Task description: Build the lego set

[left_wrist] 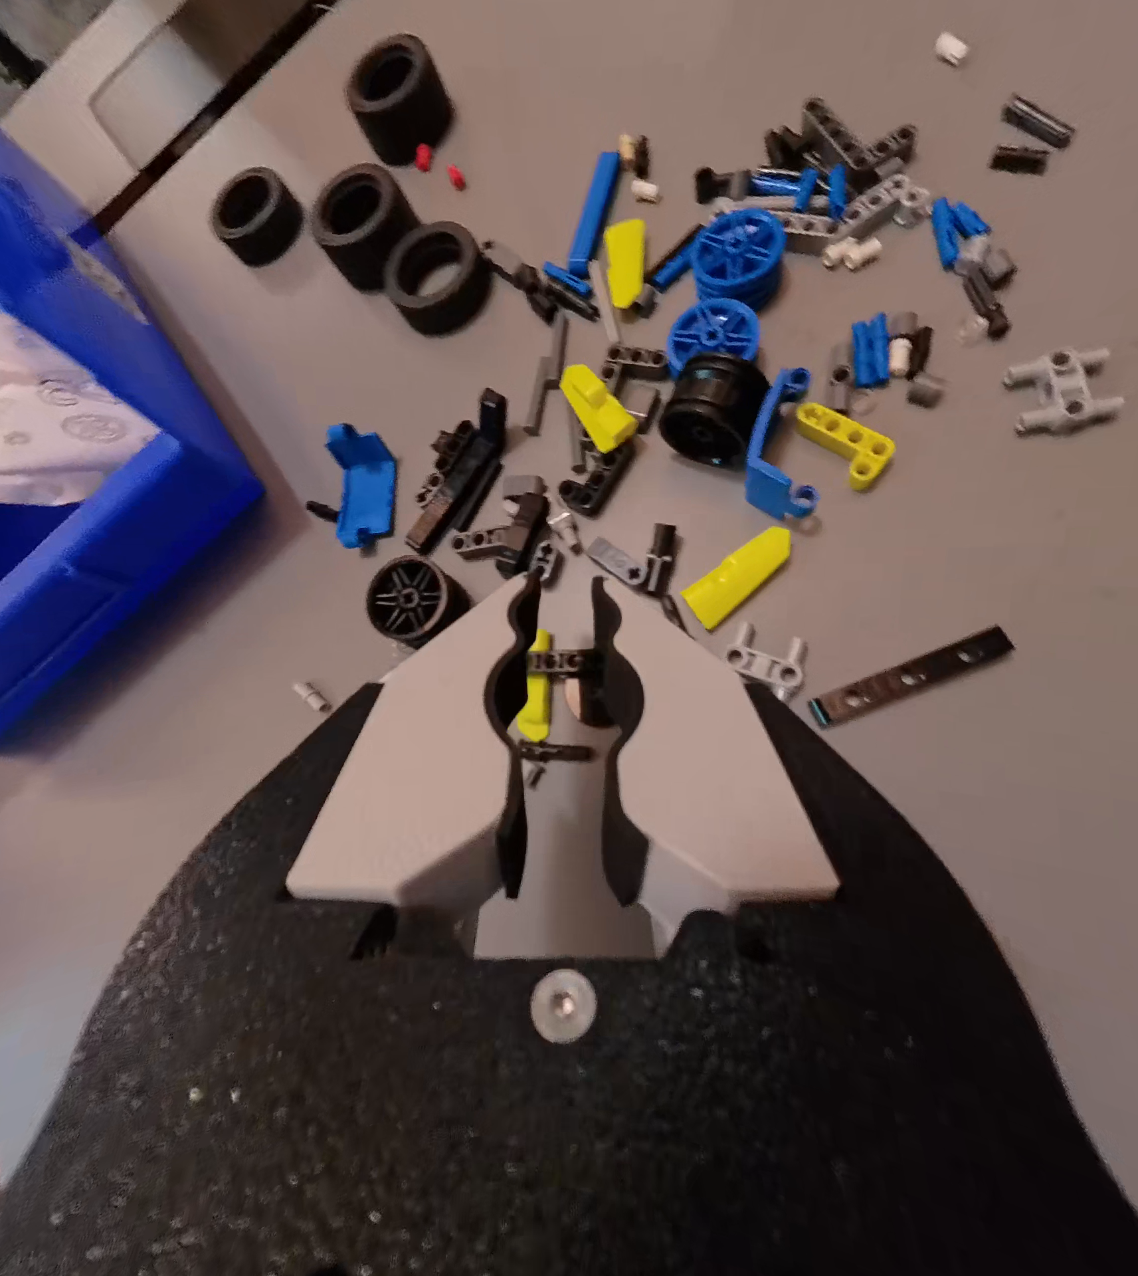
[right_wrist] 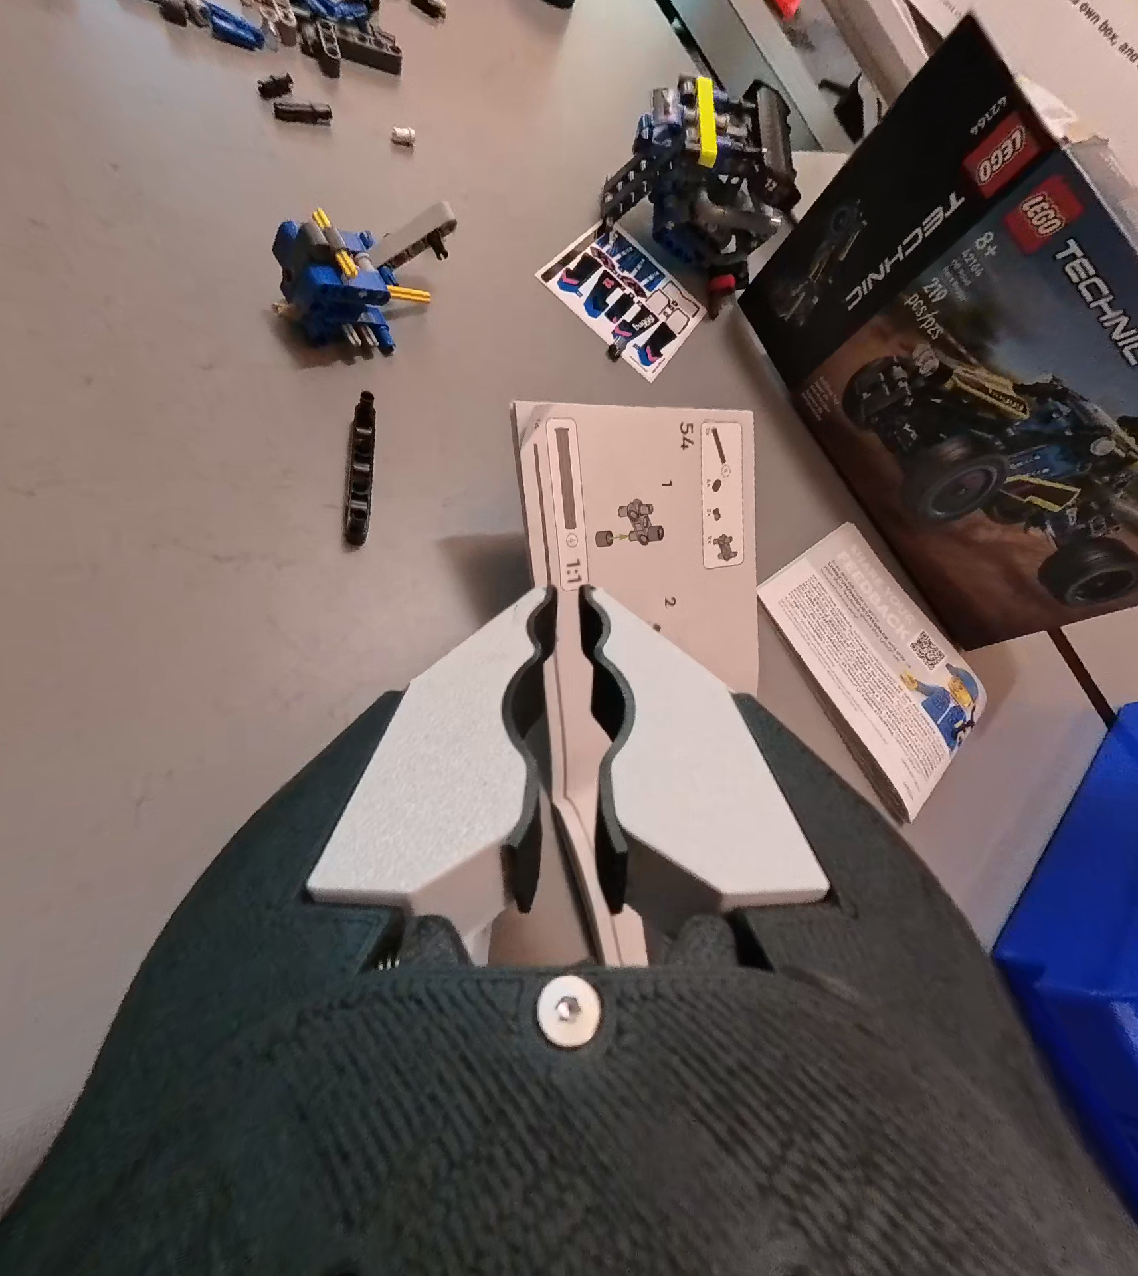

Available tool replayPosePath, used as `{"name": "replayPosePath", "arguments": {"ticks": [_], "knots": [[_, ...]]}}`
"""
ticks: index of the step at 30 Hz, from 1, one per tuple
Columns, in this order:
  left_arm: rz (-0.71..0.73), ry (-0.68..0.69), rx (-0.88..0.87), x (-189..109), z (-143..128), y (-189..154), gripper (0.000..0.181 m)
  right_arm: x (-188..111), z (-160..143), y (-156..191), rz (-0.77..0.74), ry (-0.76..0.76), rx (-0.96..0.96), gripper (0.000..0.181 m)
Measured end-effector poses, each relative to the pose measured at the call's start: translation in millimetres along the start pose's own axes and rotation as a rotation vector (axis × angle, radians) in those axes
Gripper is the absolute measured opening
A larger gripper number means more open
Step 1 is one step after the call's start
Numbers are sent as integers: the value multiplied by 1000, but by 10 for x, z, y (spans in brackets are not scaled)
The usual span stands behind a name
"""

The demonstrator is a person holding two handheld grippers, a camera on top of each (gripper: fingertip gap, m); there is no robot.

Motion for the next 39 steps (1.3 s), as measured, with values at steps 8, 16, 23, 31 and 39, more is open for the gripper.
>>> {"name": "replayPosePath", "arguments": {"ticks": [8, 16, 23, 31, 39], "knots": [[24, -19, 10, 54, 26, 7, 11, 72, 143, -5, 29, -13, -81, 4], [-110, -36, 164, 212, 100, -75, 12, 153, 257, -5, 25, -52, -117, 4], [-148, 29, 252, 417, 246, -65, 13, 117, 254, 42, 37, -59, -137, 4], [-189, 63, 265, 454, 218, -212, 7, 57, 155, 114, 29, -64, -131, 4], [17, -20, 20, 49, 197, 102, 10, -30, 82, 148, -2, -79, -99, 4]]}}
Point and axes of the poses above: each gripper's, where its closed fingertips meet, x out along the fingers, z out of its top, y = z × x across the jaws, the point moved 10 cm from there along -x, back along the fingers, and after that the axes turned 11 degrees about z, right-handed, at the moved point
